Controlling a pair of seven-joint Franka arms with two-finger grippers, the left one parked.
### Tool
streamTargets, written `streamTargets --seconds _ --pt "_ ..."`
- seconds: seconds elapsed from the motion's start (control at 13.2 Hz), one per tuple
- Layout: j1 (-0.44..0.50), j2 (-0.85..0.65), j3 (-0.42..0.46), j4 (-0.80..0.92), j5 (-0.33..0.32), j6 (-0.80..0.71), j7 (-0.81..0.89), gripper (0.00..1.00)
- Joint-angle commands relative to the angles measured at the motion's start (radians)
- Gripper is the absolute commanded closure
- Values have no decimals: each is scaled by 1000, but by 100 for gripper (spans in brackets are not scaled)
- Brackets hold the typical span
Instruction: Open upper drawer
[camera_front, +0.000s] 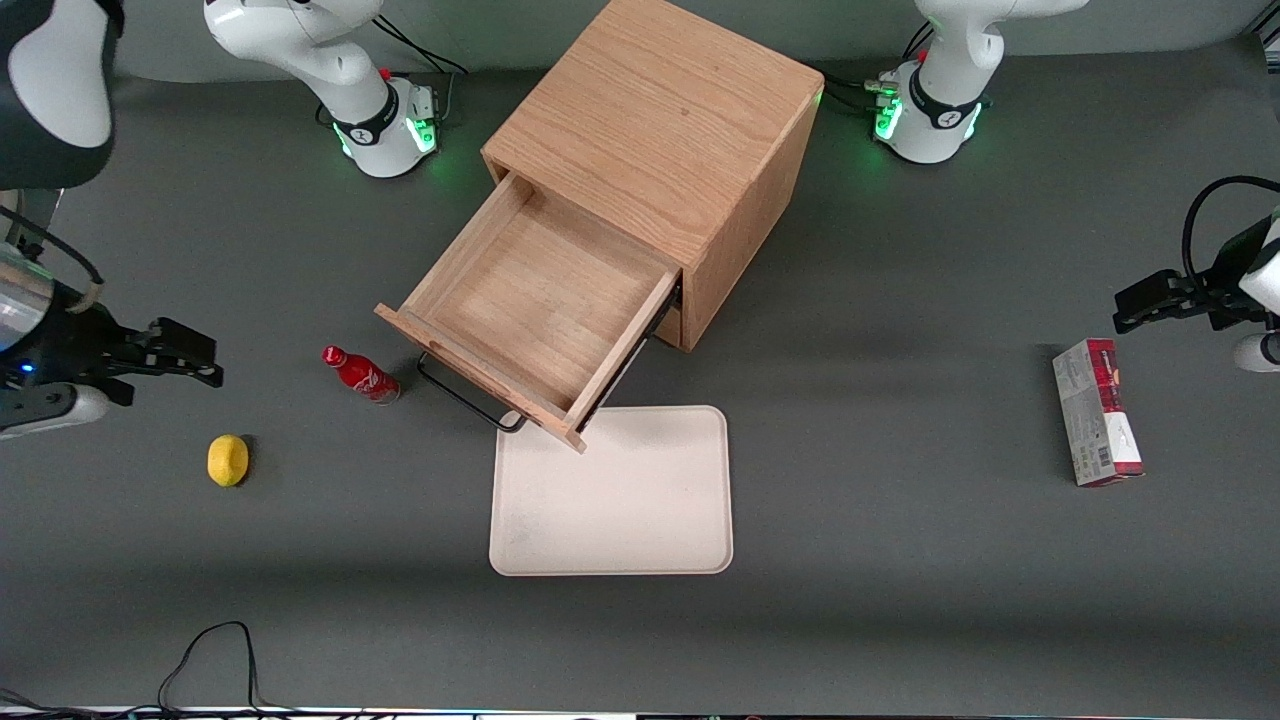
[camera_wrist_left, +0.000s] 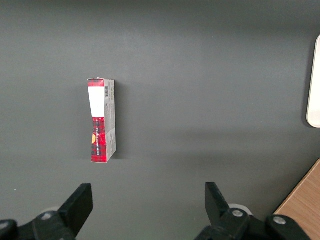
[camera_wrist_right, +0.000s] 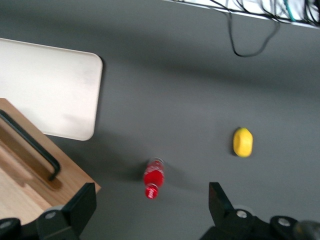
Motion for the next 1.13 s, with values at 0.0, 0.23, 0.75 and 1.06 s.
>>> streamTargets --seconds 0.0,0.23,0.75,1.06 --pt "-162 -141 170 -177 -44 73 47 0" --pt "-296 -208 280 -271 -46 123 75 0" --pt "-310 -243 284 -313 -129 114 75 0" --pt "-310 -266 284 -357 -130 110 79 0"
